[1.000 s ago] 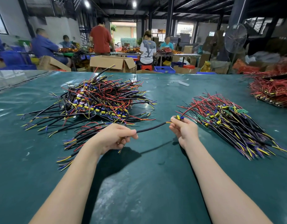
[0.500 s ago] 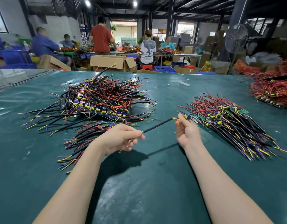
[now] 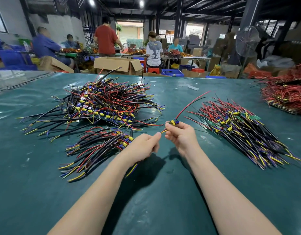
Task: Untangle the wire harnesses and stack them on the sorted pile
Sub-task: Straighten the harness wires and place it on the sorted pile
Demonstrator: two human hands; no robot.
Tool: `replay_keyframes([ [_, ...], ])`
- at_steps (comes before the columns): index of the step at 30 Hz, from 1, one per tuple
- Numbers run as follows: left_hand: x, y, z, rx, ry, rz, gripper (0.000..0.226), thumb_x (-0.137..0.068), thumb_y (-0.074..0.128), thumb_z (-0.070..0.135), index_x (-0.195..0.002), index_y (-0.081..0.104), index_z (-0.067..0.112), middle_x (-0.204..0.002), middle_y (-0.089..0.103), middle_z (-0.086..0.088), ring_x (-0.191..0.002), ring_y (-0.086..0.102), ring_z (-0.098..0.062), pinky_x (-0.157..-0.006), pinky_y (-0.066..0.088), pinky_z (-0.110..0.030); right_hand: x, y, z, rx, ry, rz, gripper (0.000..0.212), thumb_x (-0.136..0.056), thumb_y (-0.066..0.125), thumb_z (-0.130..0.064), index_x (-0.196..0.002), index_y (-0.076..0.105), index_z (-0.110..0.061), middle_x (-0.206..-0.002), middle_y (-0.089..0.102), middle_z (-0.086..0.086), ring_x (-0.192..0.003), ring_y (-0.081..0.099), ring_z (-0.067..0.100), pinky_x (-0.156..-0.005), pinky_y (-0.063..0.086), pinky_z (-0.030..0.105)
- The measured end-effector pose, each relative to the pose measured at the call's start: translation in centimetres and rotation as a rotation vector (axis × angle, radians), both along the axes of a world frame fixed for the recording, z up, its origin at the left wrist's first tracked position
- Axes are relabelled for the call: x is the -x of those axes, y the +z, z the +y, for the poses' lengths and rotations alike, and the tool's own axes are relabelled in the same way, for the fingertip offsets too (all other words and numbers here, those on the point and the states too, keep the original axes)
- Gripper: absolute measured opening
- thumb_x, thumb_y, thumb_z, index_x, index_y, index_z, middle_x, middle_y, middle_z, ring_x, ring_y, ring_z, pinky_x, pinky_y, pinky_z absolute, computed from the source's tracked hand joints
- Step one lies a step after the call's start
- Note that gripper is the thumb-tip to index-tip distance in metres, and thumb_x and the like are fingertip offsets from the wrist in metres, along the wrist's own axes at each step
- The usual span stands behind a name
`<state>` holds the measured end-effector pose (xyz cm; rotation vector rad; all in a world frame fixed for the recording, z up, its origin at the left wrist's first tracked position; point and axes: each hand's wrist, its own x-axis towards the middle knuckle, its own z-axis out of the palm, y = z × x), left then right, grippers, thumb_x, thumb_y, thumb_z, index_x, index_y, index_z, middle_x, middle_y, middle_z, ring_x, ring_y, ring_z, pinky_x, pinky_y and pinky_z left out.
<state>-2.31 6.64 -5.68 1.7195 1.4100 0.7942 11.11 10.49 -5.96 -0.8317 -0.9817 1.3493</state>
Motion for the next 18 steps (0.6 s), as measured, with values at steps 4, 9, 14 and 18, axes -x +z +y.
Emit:
replay_keyframes([
  [4,0.2,0.0,0.2,-0.022,-0.002,-0.143,0.059,-0.099,0.032,0.036,-0.044,0.03,0.016,-0.035,0.021,0.01,-0.031,0.018,-0.01,-0.037,0.015,-0.014,0.0,0.0,0.0,0.0,0.022,0.02,0.016,-0.084,0.056,0.009,-0.073,0.059,-0.003,-0.045,0.058,-0.005,-0.037,0.052,0.002,-0.042,0.046,0.013],
  [9,0.6,0.0,0.2,0.091,-0.077,-0.208,0.058,-0.099,0.032,0.036,-0.044,0.031,0.018,-0.039,0.017,0.009,-0.033,0.014,-0.008,-0.039,0.015,-0.011,0.1,-0.1,-0.1,0.008,0.027,0.02,0.017,-0.083,0.056,0.009,-0.072,0.06,-0.003,-0.046,0.058,-0.004,-0.037,0.051,0.002,-0.042,0.046,0.013],
  [14,0.9,0.0,0.1,-0.078,0.0,0.15,0.057,-0.097,0.034,0.043,-0.047,0.04,0.017,-0.034,0.031,0.007,-0.03,0.029,-0.007,-0.039,0.026,-0.019,-1.3,0.0,0.5,0.07,-0.16,0.154,0.019,-0.083,0.057,0.008,-0.07,0.057,-0.005,-0.042,0.057,-0.006,-0.035,0.052,0.002,-0.041,0.047,0.012],
  [18,1.3,0.4,0.1,-0.211,0.032,0.173,0.06,-0.098,0.036,0.037,-0.041,0.022,0.02,-0.034,0.02,0.005,-0.033,0.019,-0.01,-0.044,0.016,-0.025,-1.5,0.0,0.5,0.046,-0.16,0.109,0.018,-0.083,0.059,0.008,-0.069,0.058,-0.004,-0.042,0.057,-0.005,-0.036,0.052,0.002,-0.041,0.047,0.012],
])
